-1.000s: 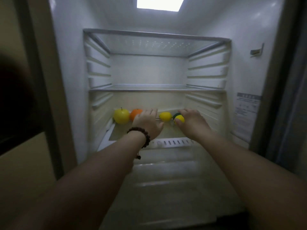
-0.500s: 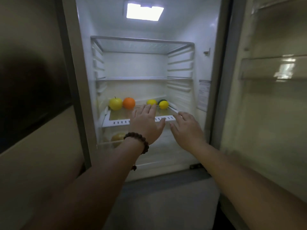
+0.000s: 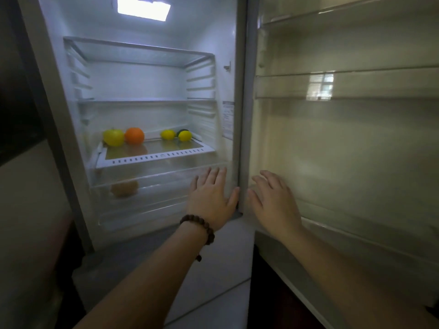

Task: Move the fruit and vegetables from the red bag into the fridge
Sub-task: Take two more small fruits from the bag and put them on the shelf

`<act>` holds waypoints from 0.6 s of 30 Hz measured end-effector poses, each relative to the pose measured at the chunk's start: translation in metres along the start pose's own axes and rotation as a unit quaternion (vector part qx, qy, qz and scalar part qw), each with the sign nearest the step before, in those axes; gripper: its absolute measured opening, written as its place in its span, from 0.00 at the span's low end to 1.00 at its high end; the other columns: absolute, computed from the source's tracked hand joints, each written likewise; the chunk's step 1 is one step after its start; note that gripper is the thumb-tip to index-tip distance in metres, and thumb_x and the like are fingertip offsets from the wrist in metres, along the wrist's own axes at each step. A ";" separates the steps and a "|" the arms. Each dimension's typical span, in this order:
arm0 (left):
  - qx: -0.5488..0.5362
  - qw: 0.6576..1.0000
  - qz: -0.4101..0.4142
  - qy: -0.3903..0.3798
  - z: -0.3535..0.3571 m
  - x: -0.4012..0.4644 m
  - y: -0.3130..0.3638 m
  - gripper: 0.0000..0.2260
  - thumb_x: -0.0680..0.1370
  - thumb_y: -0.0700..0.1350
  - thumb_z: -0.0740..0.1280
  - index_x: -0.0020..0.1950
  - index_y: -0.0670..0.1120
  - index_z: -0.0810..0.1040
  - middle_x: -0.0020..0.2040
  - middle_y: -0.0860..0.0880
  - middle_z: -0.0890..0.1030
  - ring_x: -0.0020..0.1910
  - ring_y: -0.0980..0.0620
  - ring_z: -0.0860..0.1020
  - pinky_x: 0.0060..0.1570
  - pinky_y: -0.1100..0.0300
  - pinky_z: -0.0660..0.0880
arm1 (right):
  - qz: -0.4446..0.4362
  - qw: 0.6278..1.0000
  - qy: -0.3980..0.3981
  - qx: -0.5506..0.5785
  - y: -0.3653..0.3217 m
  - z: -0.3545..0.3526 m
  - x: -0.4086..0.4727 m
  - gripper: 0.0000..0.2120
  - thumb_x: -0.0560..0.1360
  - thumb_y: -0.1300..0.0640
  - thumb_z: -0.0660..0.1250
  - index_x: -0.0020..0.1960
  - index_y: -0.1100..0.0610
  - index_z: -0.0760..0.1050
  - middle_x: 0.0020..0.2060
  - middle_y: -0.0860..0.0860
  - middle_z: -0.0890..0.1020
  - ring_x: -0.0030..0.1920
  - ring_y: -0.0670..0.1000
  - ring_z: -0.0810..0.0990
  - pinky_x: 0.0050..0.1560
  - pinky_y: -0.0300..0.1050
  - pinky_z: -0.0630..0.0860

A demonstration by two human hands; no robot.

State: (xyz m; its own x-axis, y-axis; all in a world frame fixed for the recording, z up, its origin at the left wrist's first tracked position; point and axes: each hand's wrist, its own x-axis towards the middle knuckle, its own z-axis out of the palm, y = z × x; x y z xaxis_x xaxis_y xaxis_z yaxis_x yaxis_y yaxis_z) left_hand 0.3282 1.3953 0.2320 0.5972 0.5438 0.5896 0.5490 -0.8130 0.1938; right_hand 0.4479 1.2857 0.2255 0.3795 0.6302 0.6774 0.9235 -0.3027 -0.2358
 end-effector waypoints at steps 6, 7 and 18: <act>-0.062 0.996 0.061 -0.037 0.011 -0.032 0.089 0.29 0.79 0.60 0.50 0.77 0.48 0.54 0.76 0.49 0.58 0.75 0.51 0.53 0.74 0.50 0.49 | 0.046 0.998 0.009 -0.048 0.049 -0.066 -0.066 0.24 0.76 0.46 0.53 0.61 0.59 0.76 0.62 0.57 0.75 0.62 0.58 0.74 0.61 0.53 0.71; -0.071 0.994 0.071 -0.046 0.011 -0.038 0.106 0.29 0.79 0.61 0.50 0.77 0.48 0.53 0.76 0.49 0.58 0.75 0.51 0.52 0.74 0.49 0.49 | 0.060 0.996 0.006 -0.060 0.058 -0.078 -0.080 0.24 0.76 0.45 0.52 0.61 0.58 0.76 0.63 0.57 0.75 0.63 0.57 0.73 0.61 0.53 0.71; -0.178 0.954 0.222 -0.097 0.015 -0.148 0.324 0.30 0.78 0.62 0.48 0.76 0.48 0.54 0.76 0.49 0.59 0.75 0.50 0.53 0.73 0.49 0.49 | 0.234 0.958 -0.004 -0.168 0.142 -0.250 -0.272 0.23 0.78 0.45 0.51 0.67 0.55 0.69 0.69 0.53 0.68 0.69 0.55 0.66 0.67 0.54 0.66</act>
State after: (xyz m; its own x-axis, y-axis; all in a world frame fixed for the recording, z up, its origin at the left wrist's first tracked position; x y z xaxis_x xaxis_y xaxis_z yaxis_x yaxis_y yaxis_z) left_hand 0.4264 1.0550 0.1957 0.8404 0.1301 0.5261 0.0040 -0.9722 0.2342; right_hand 0.4623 0.8928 0.1820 0.7485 0.3741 0.5475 0.5824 -0.7657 -0.2730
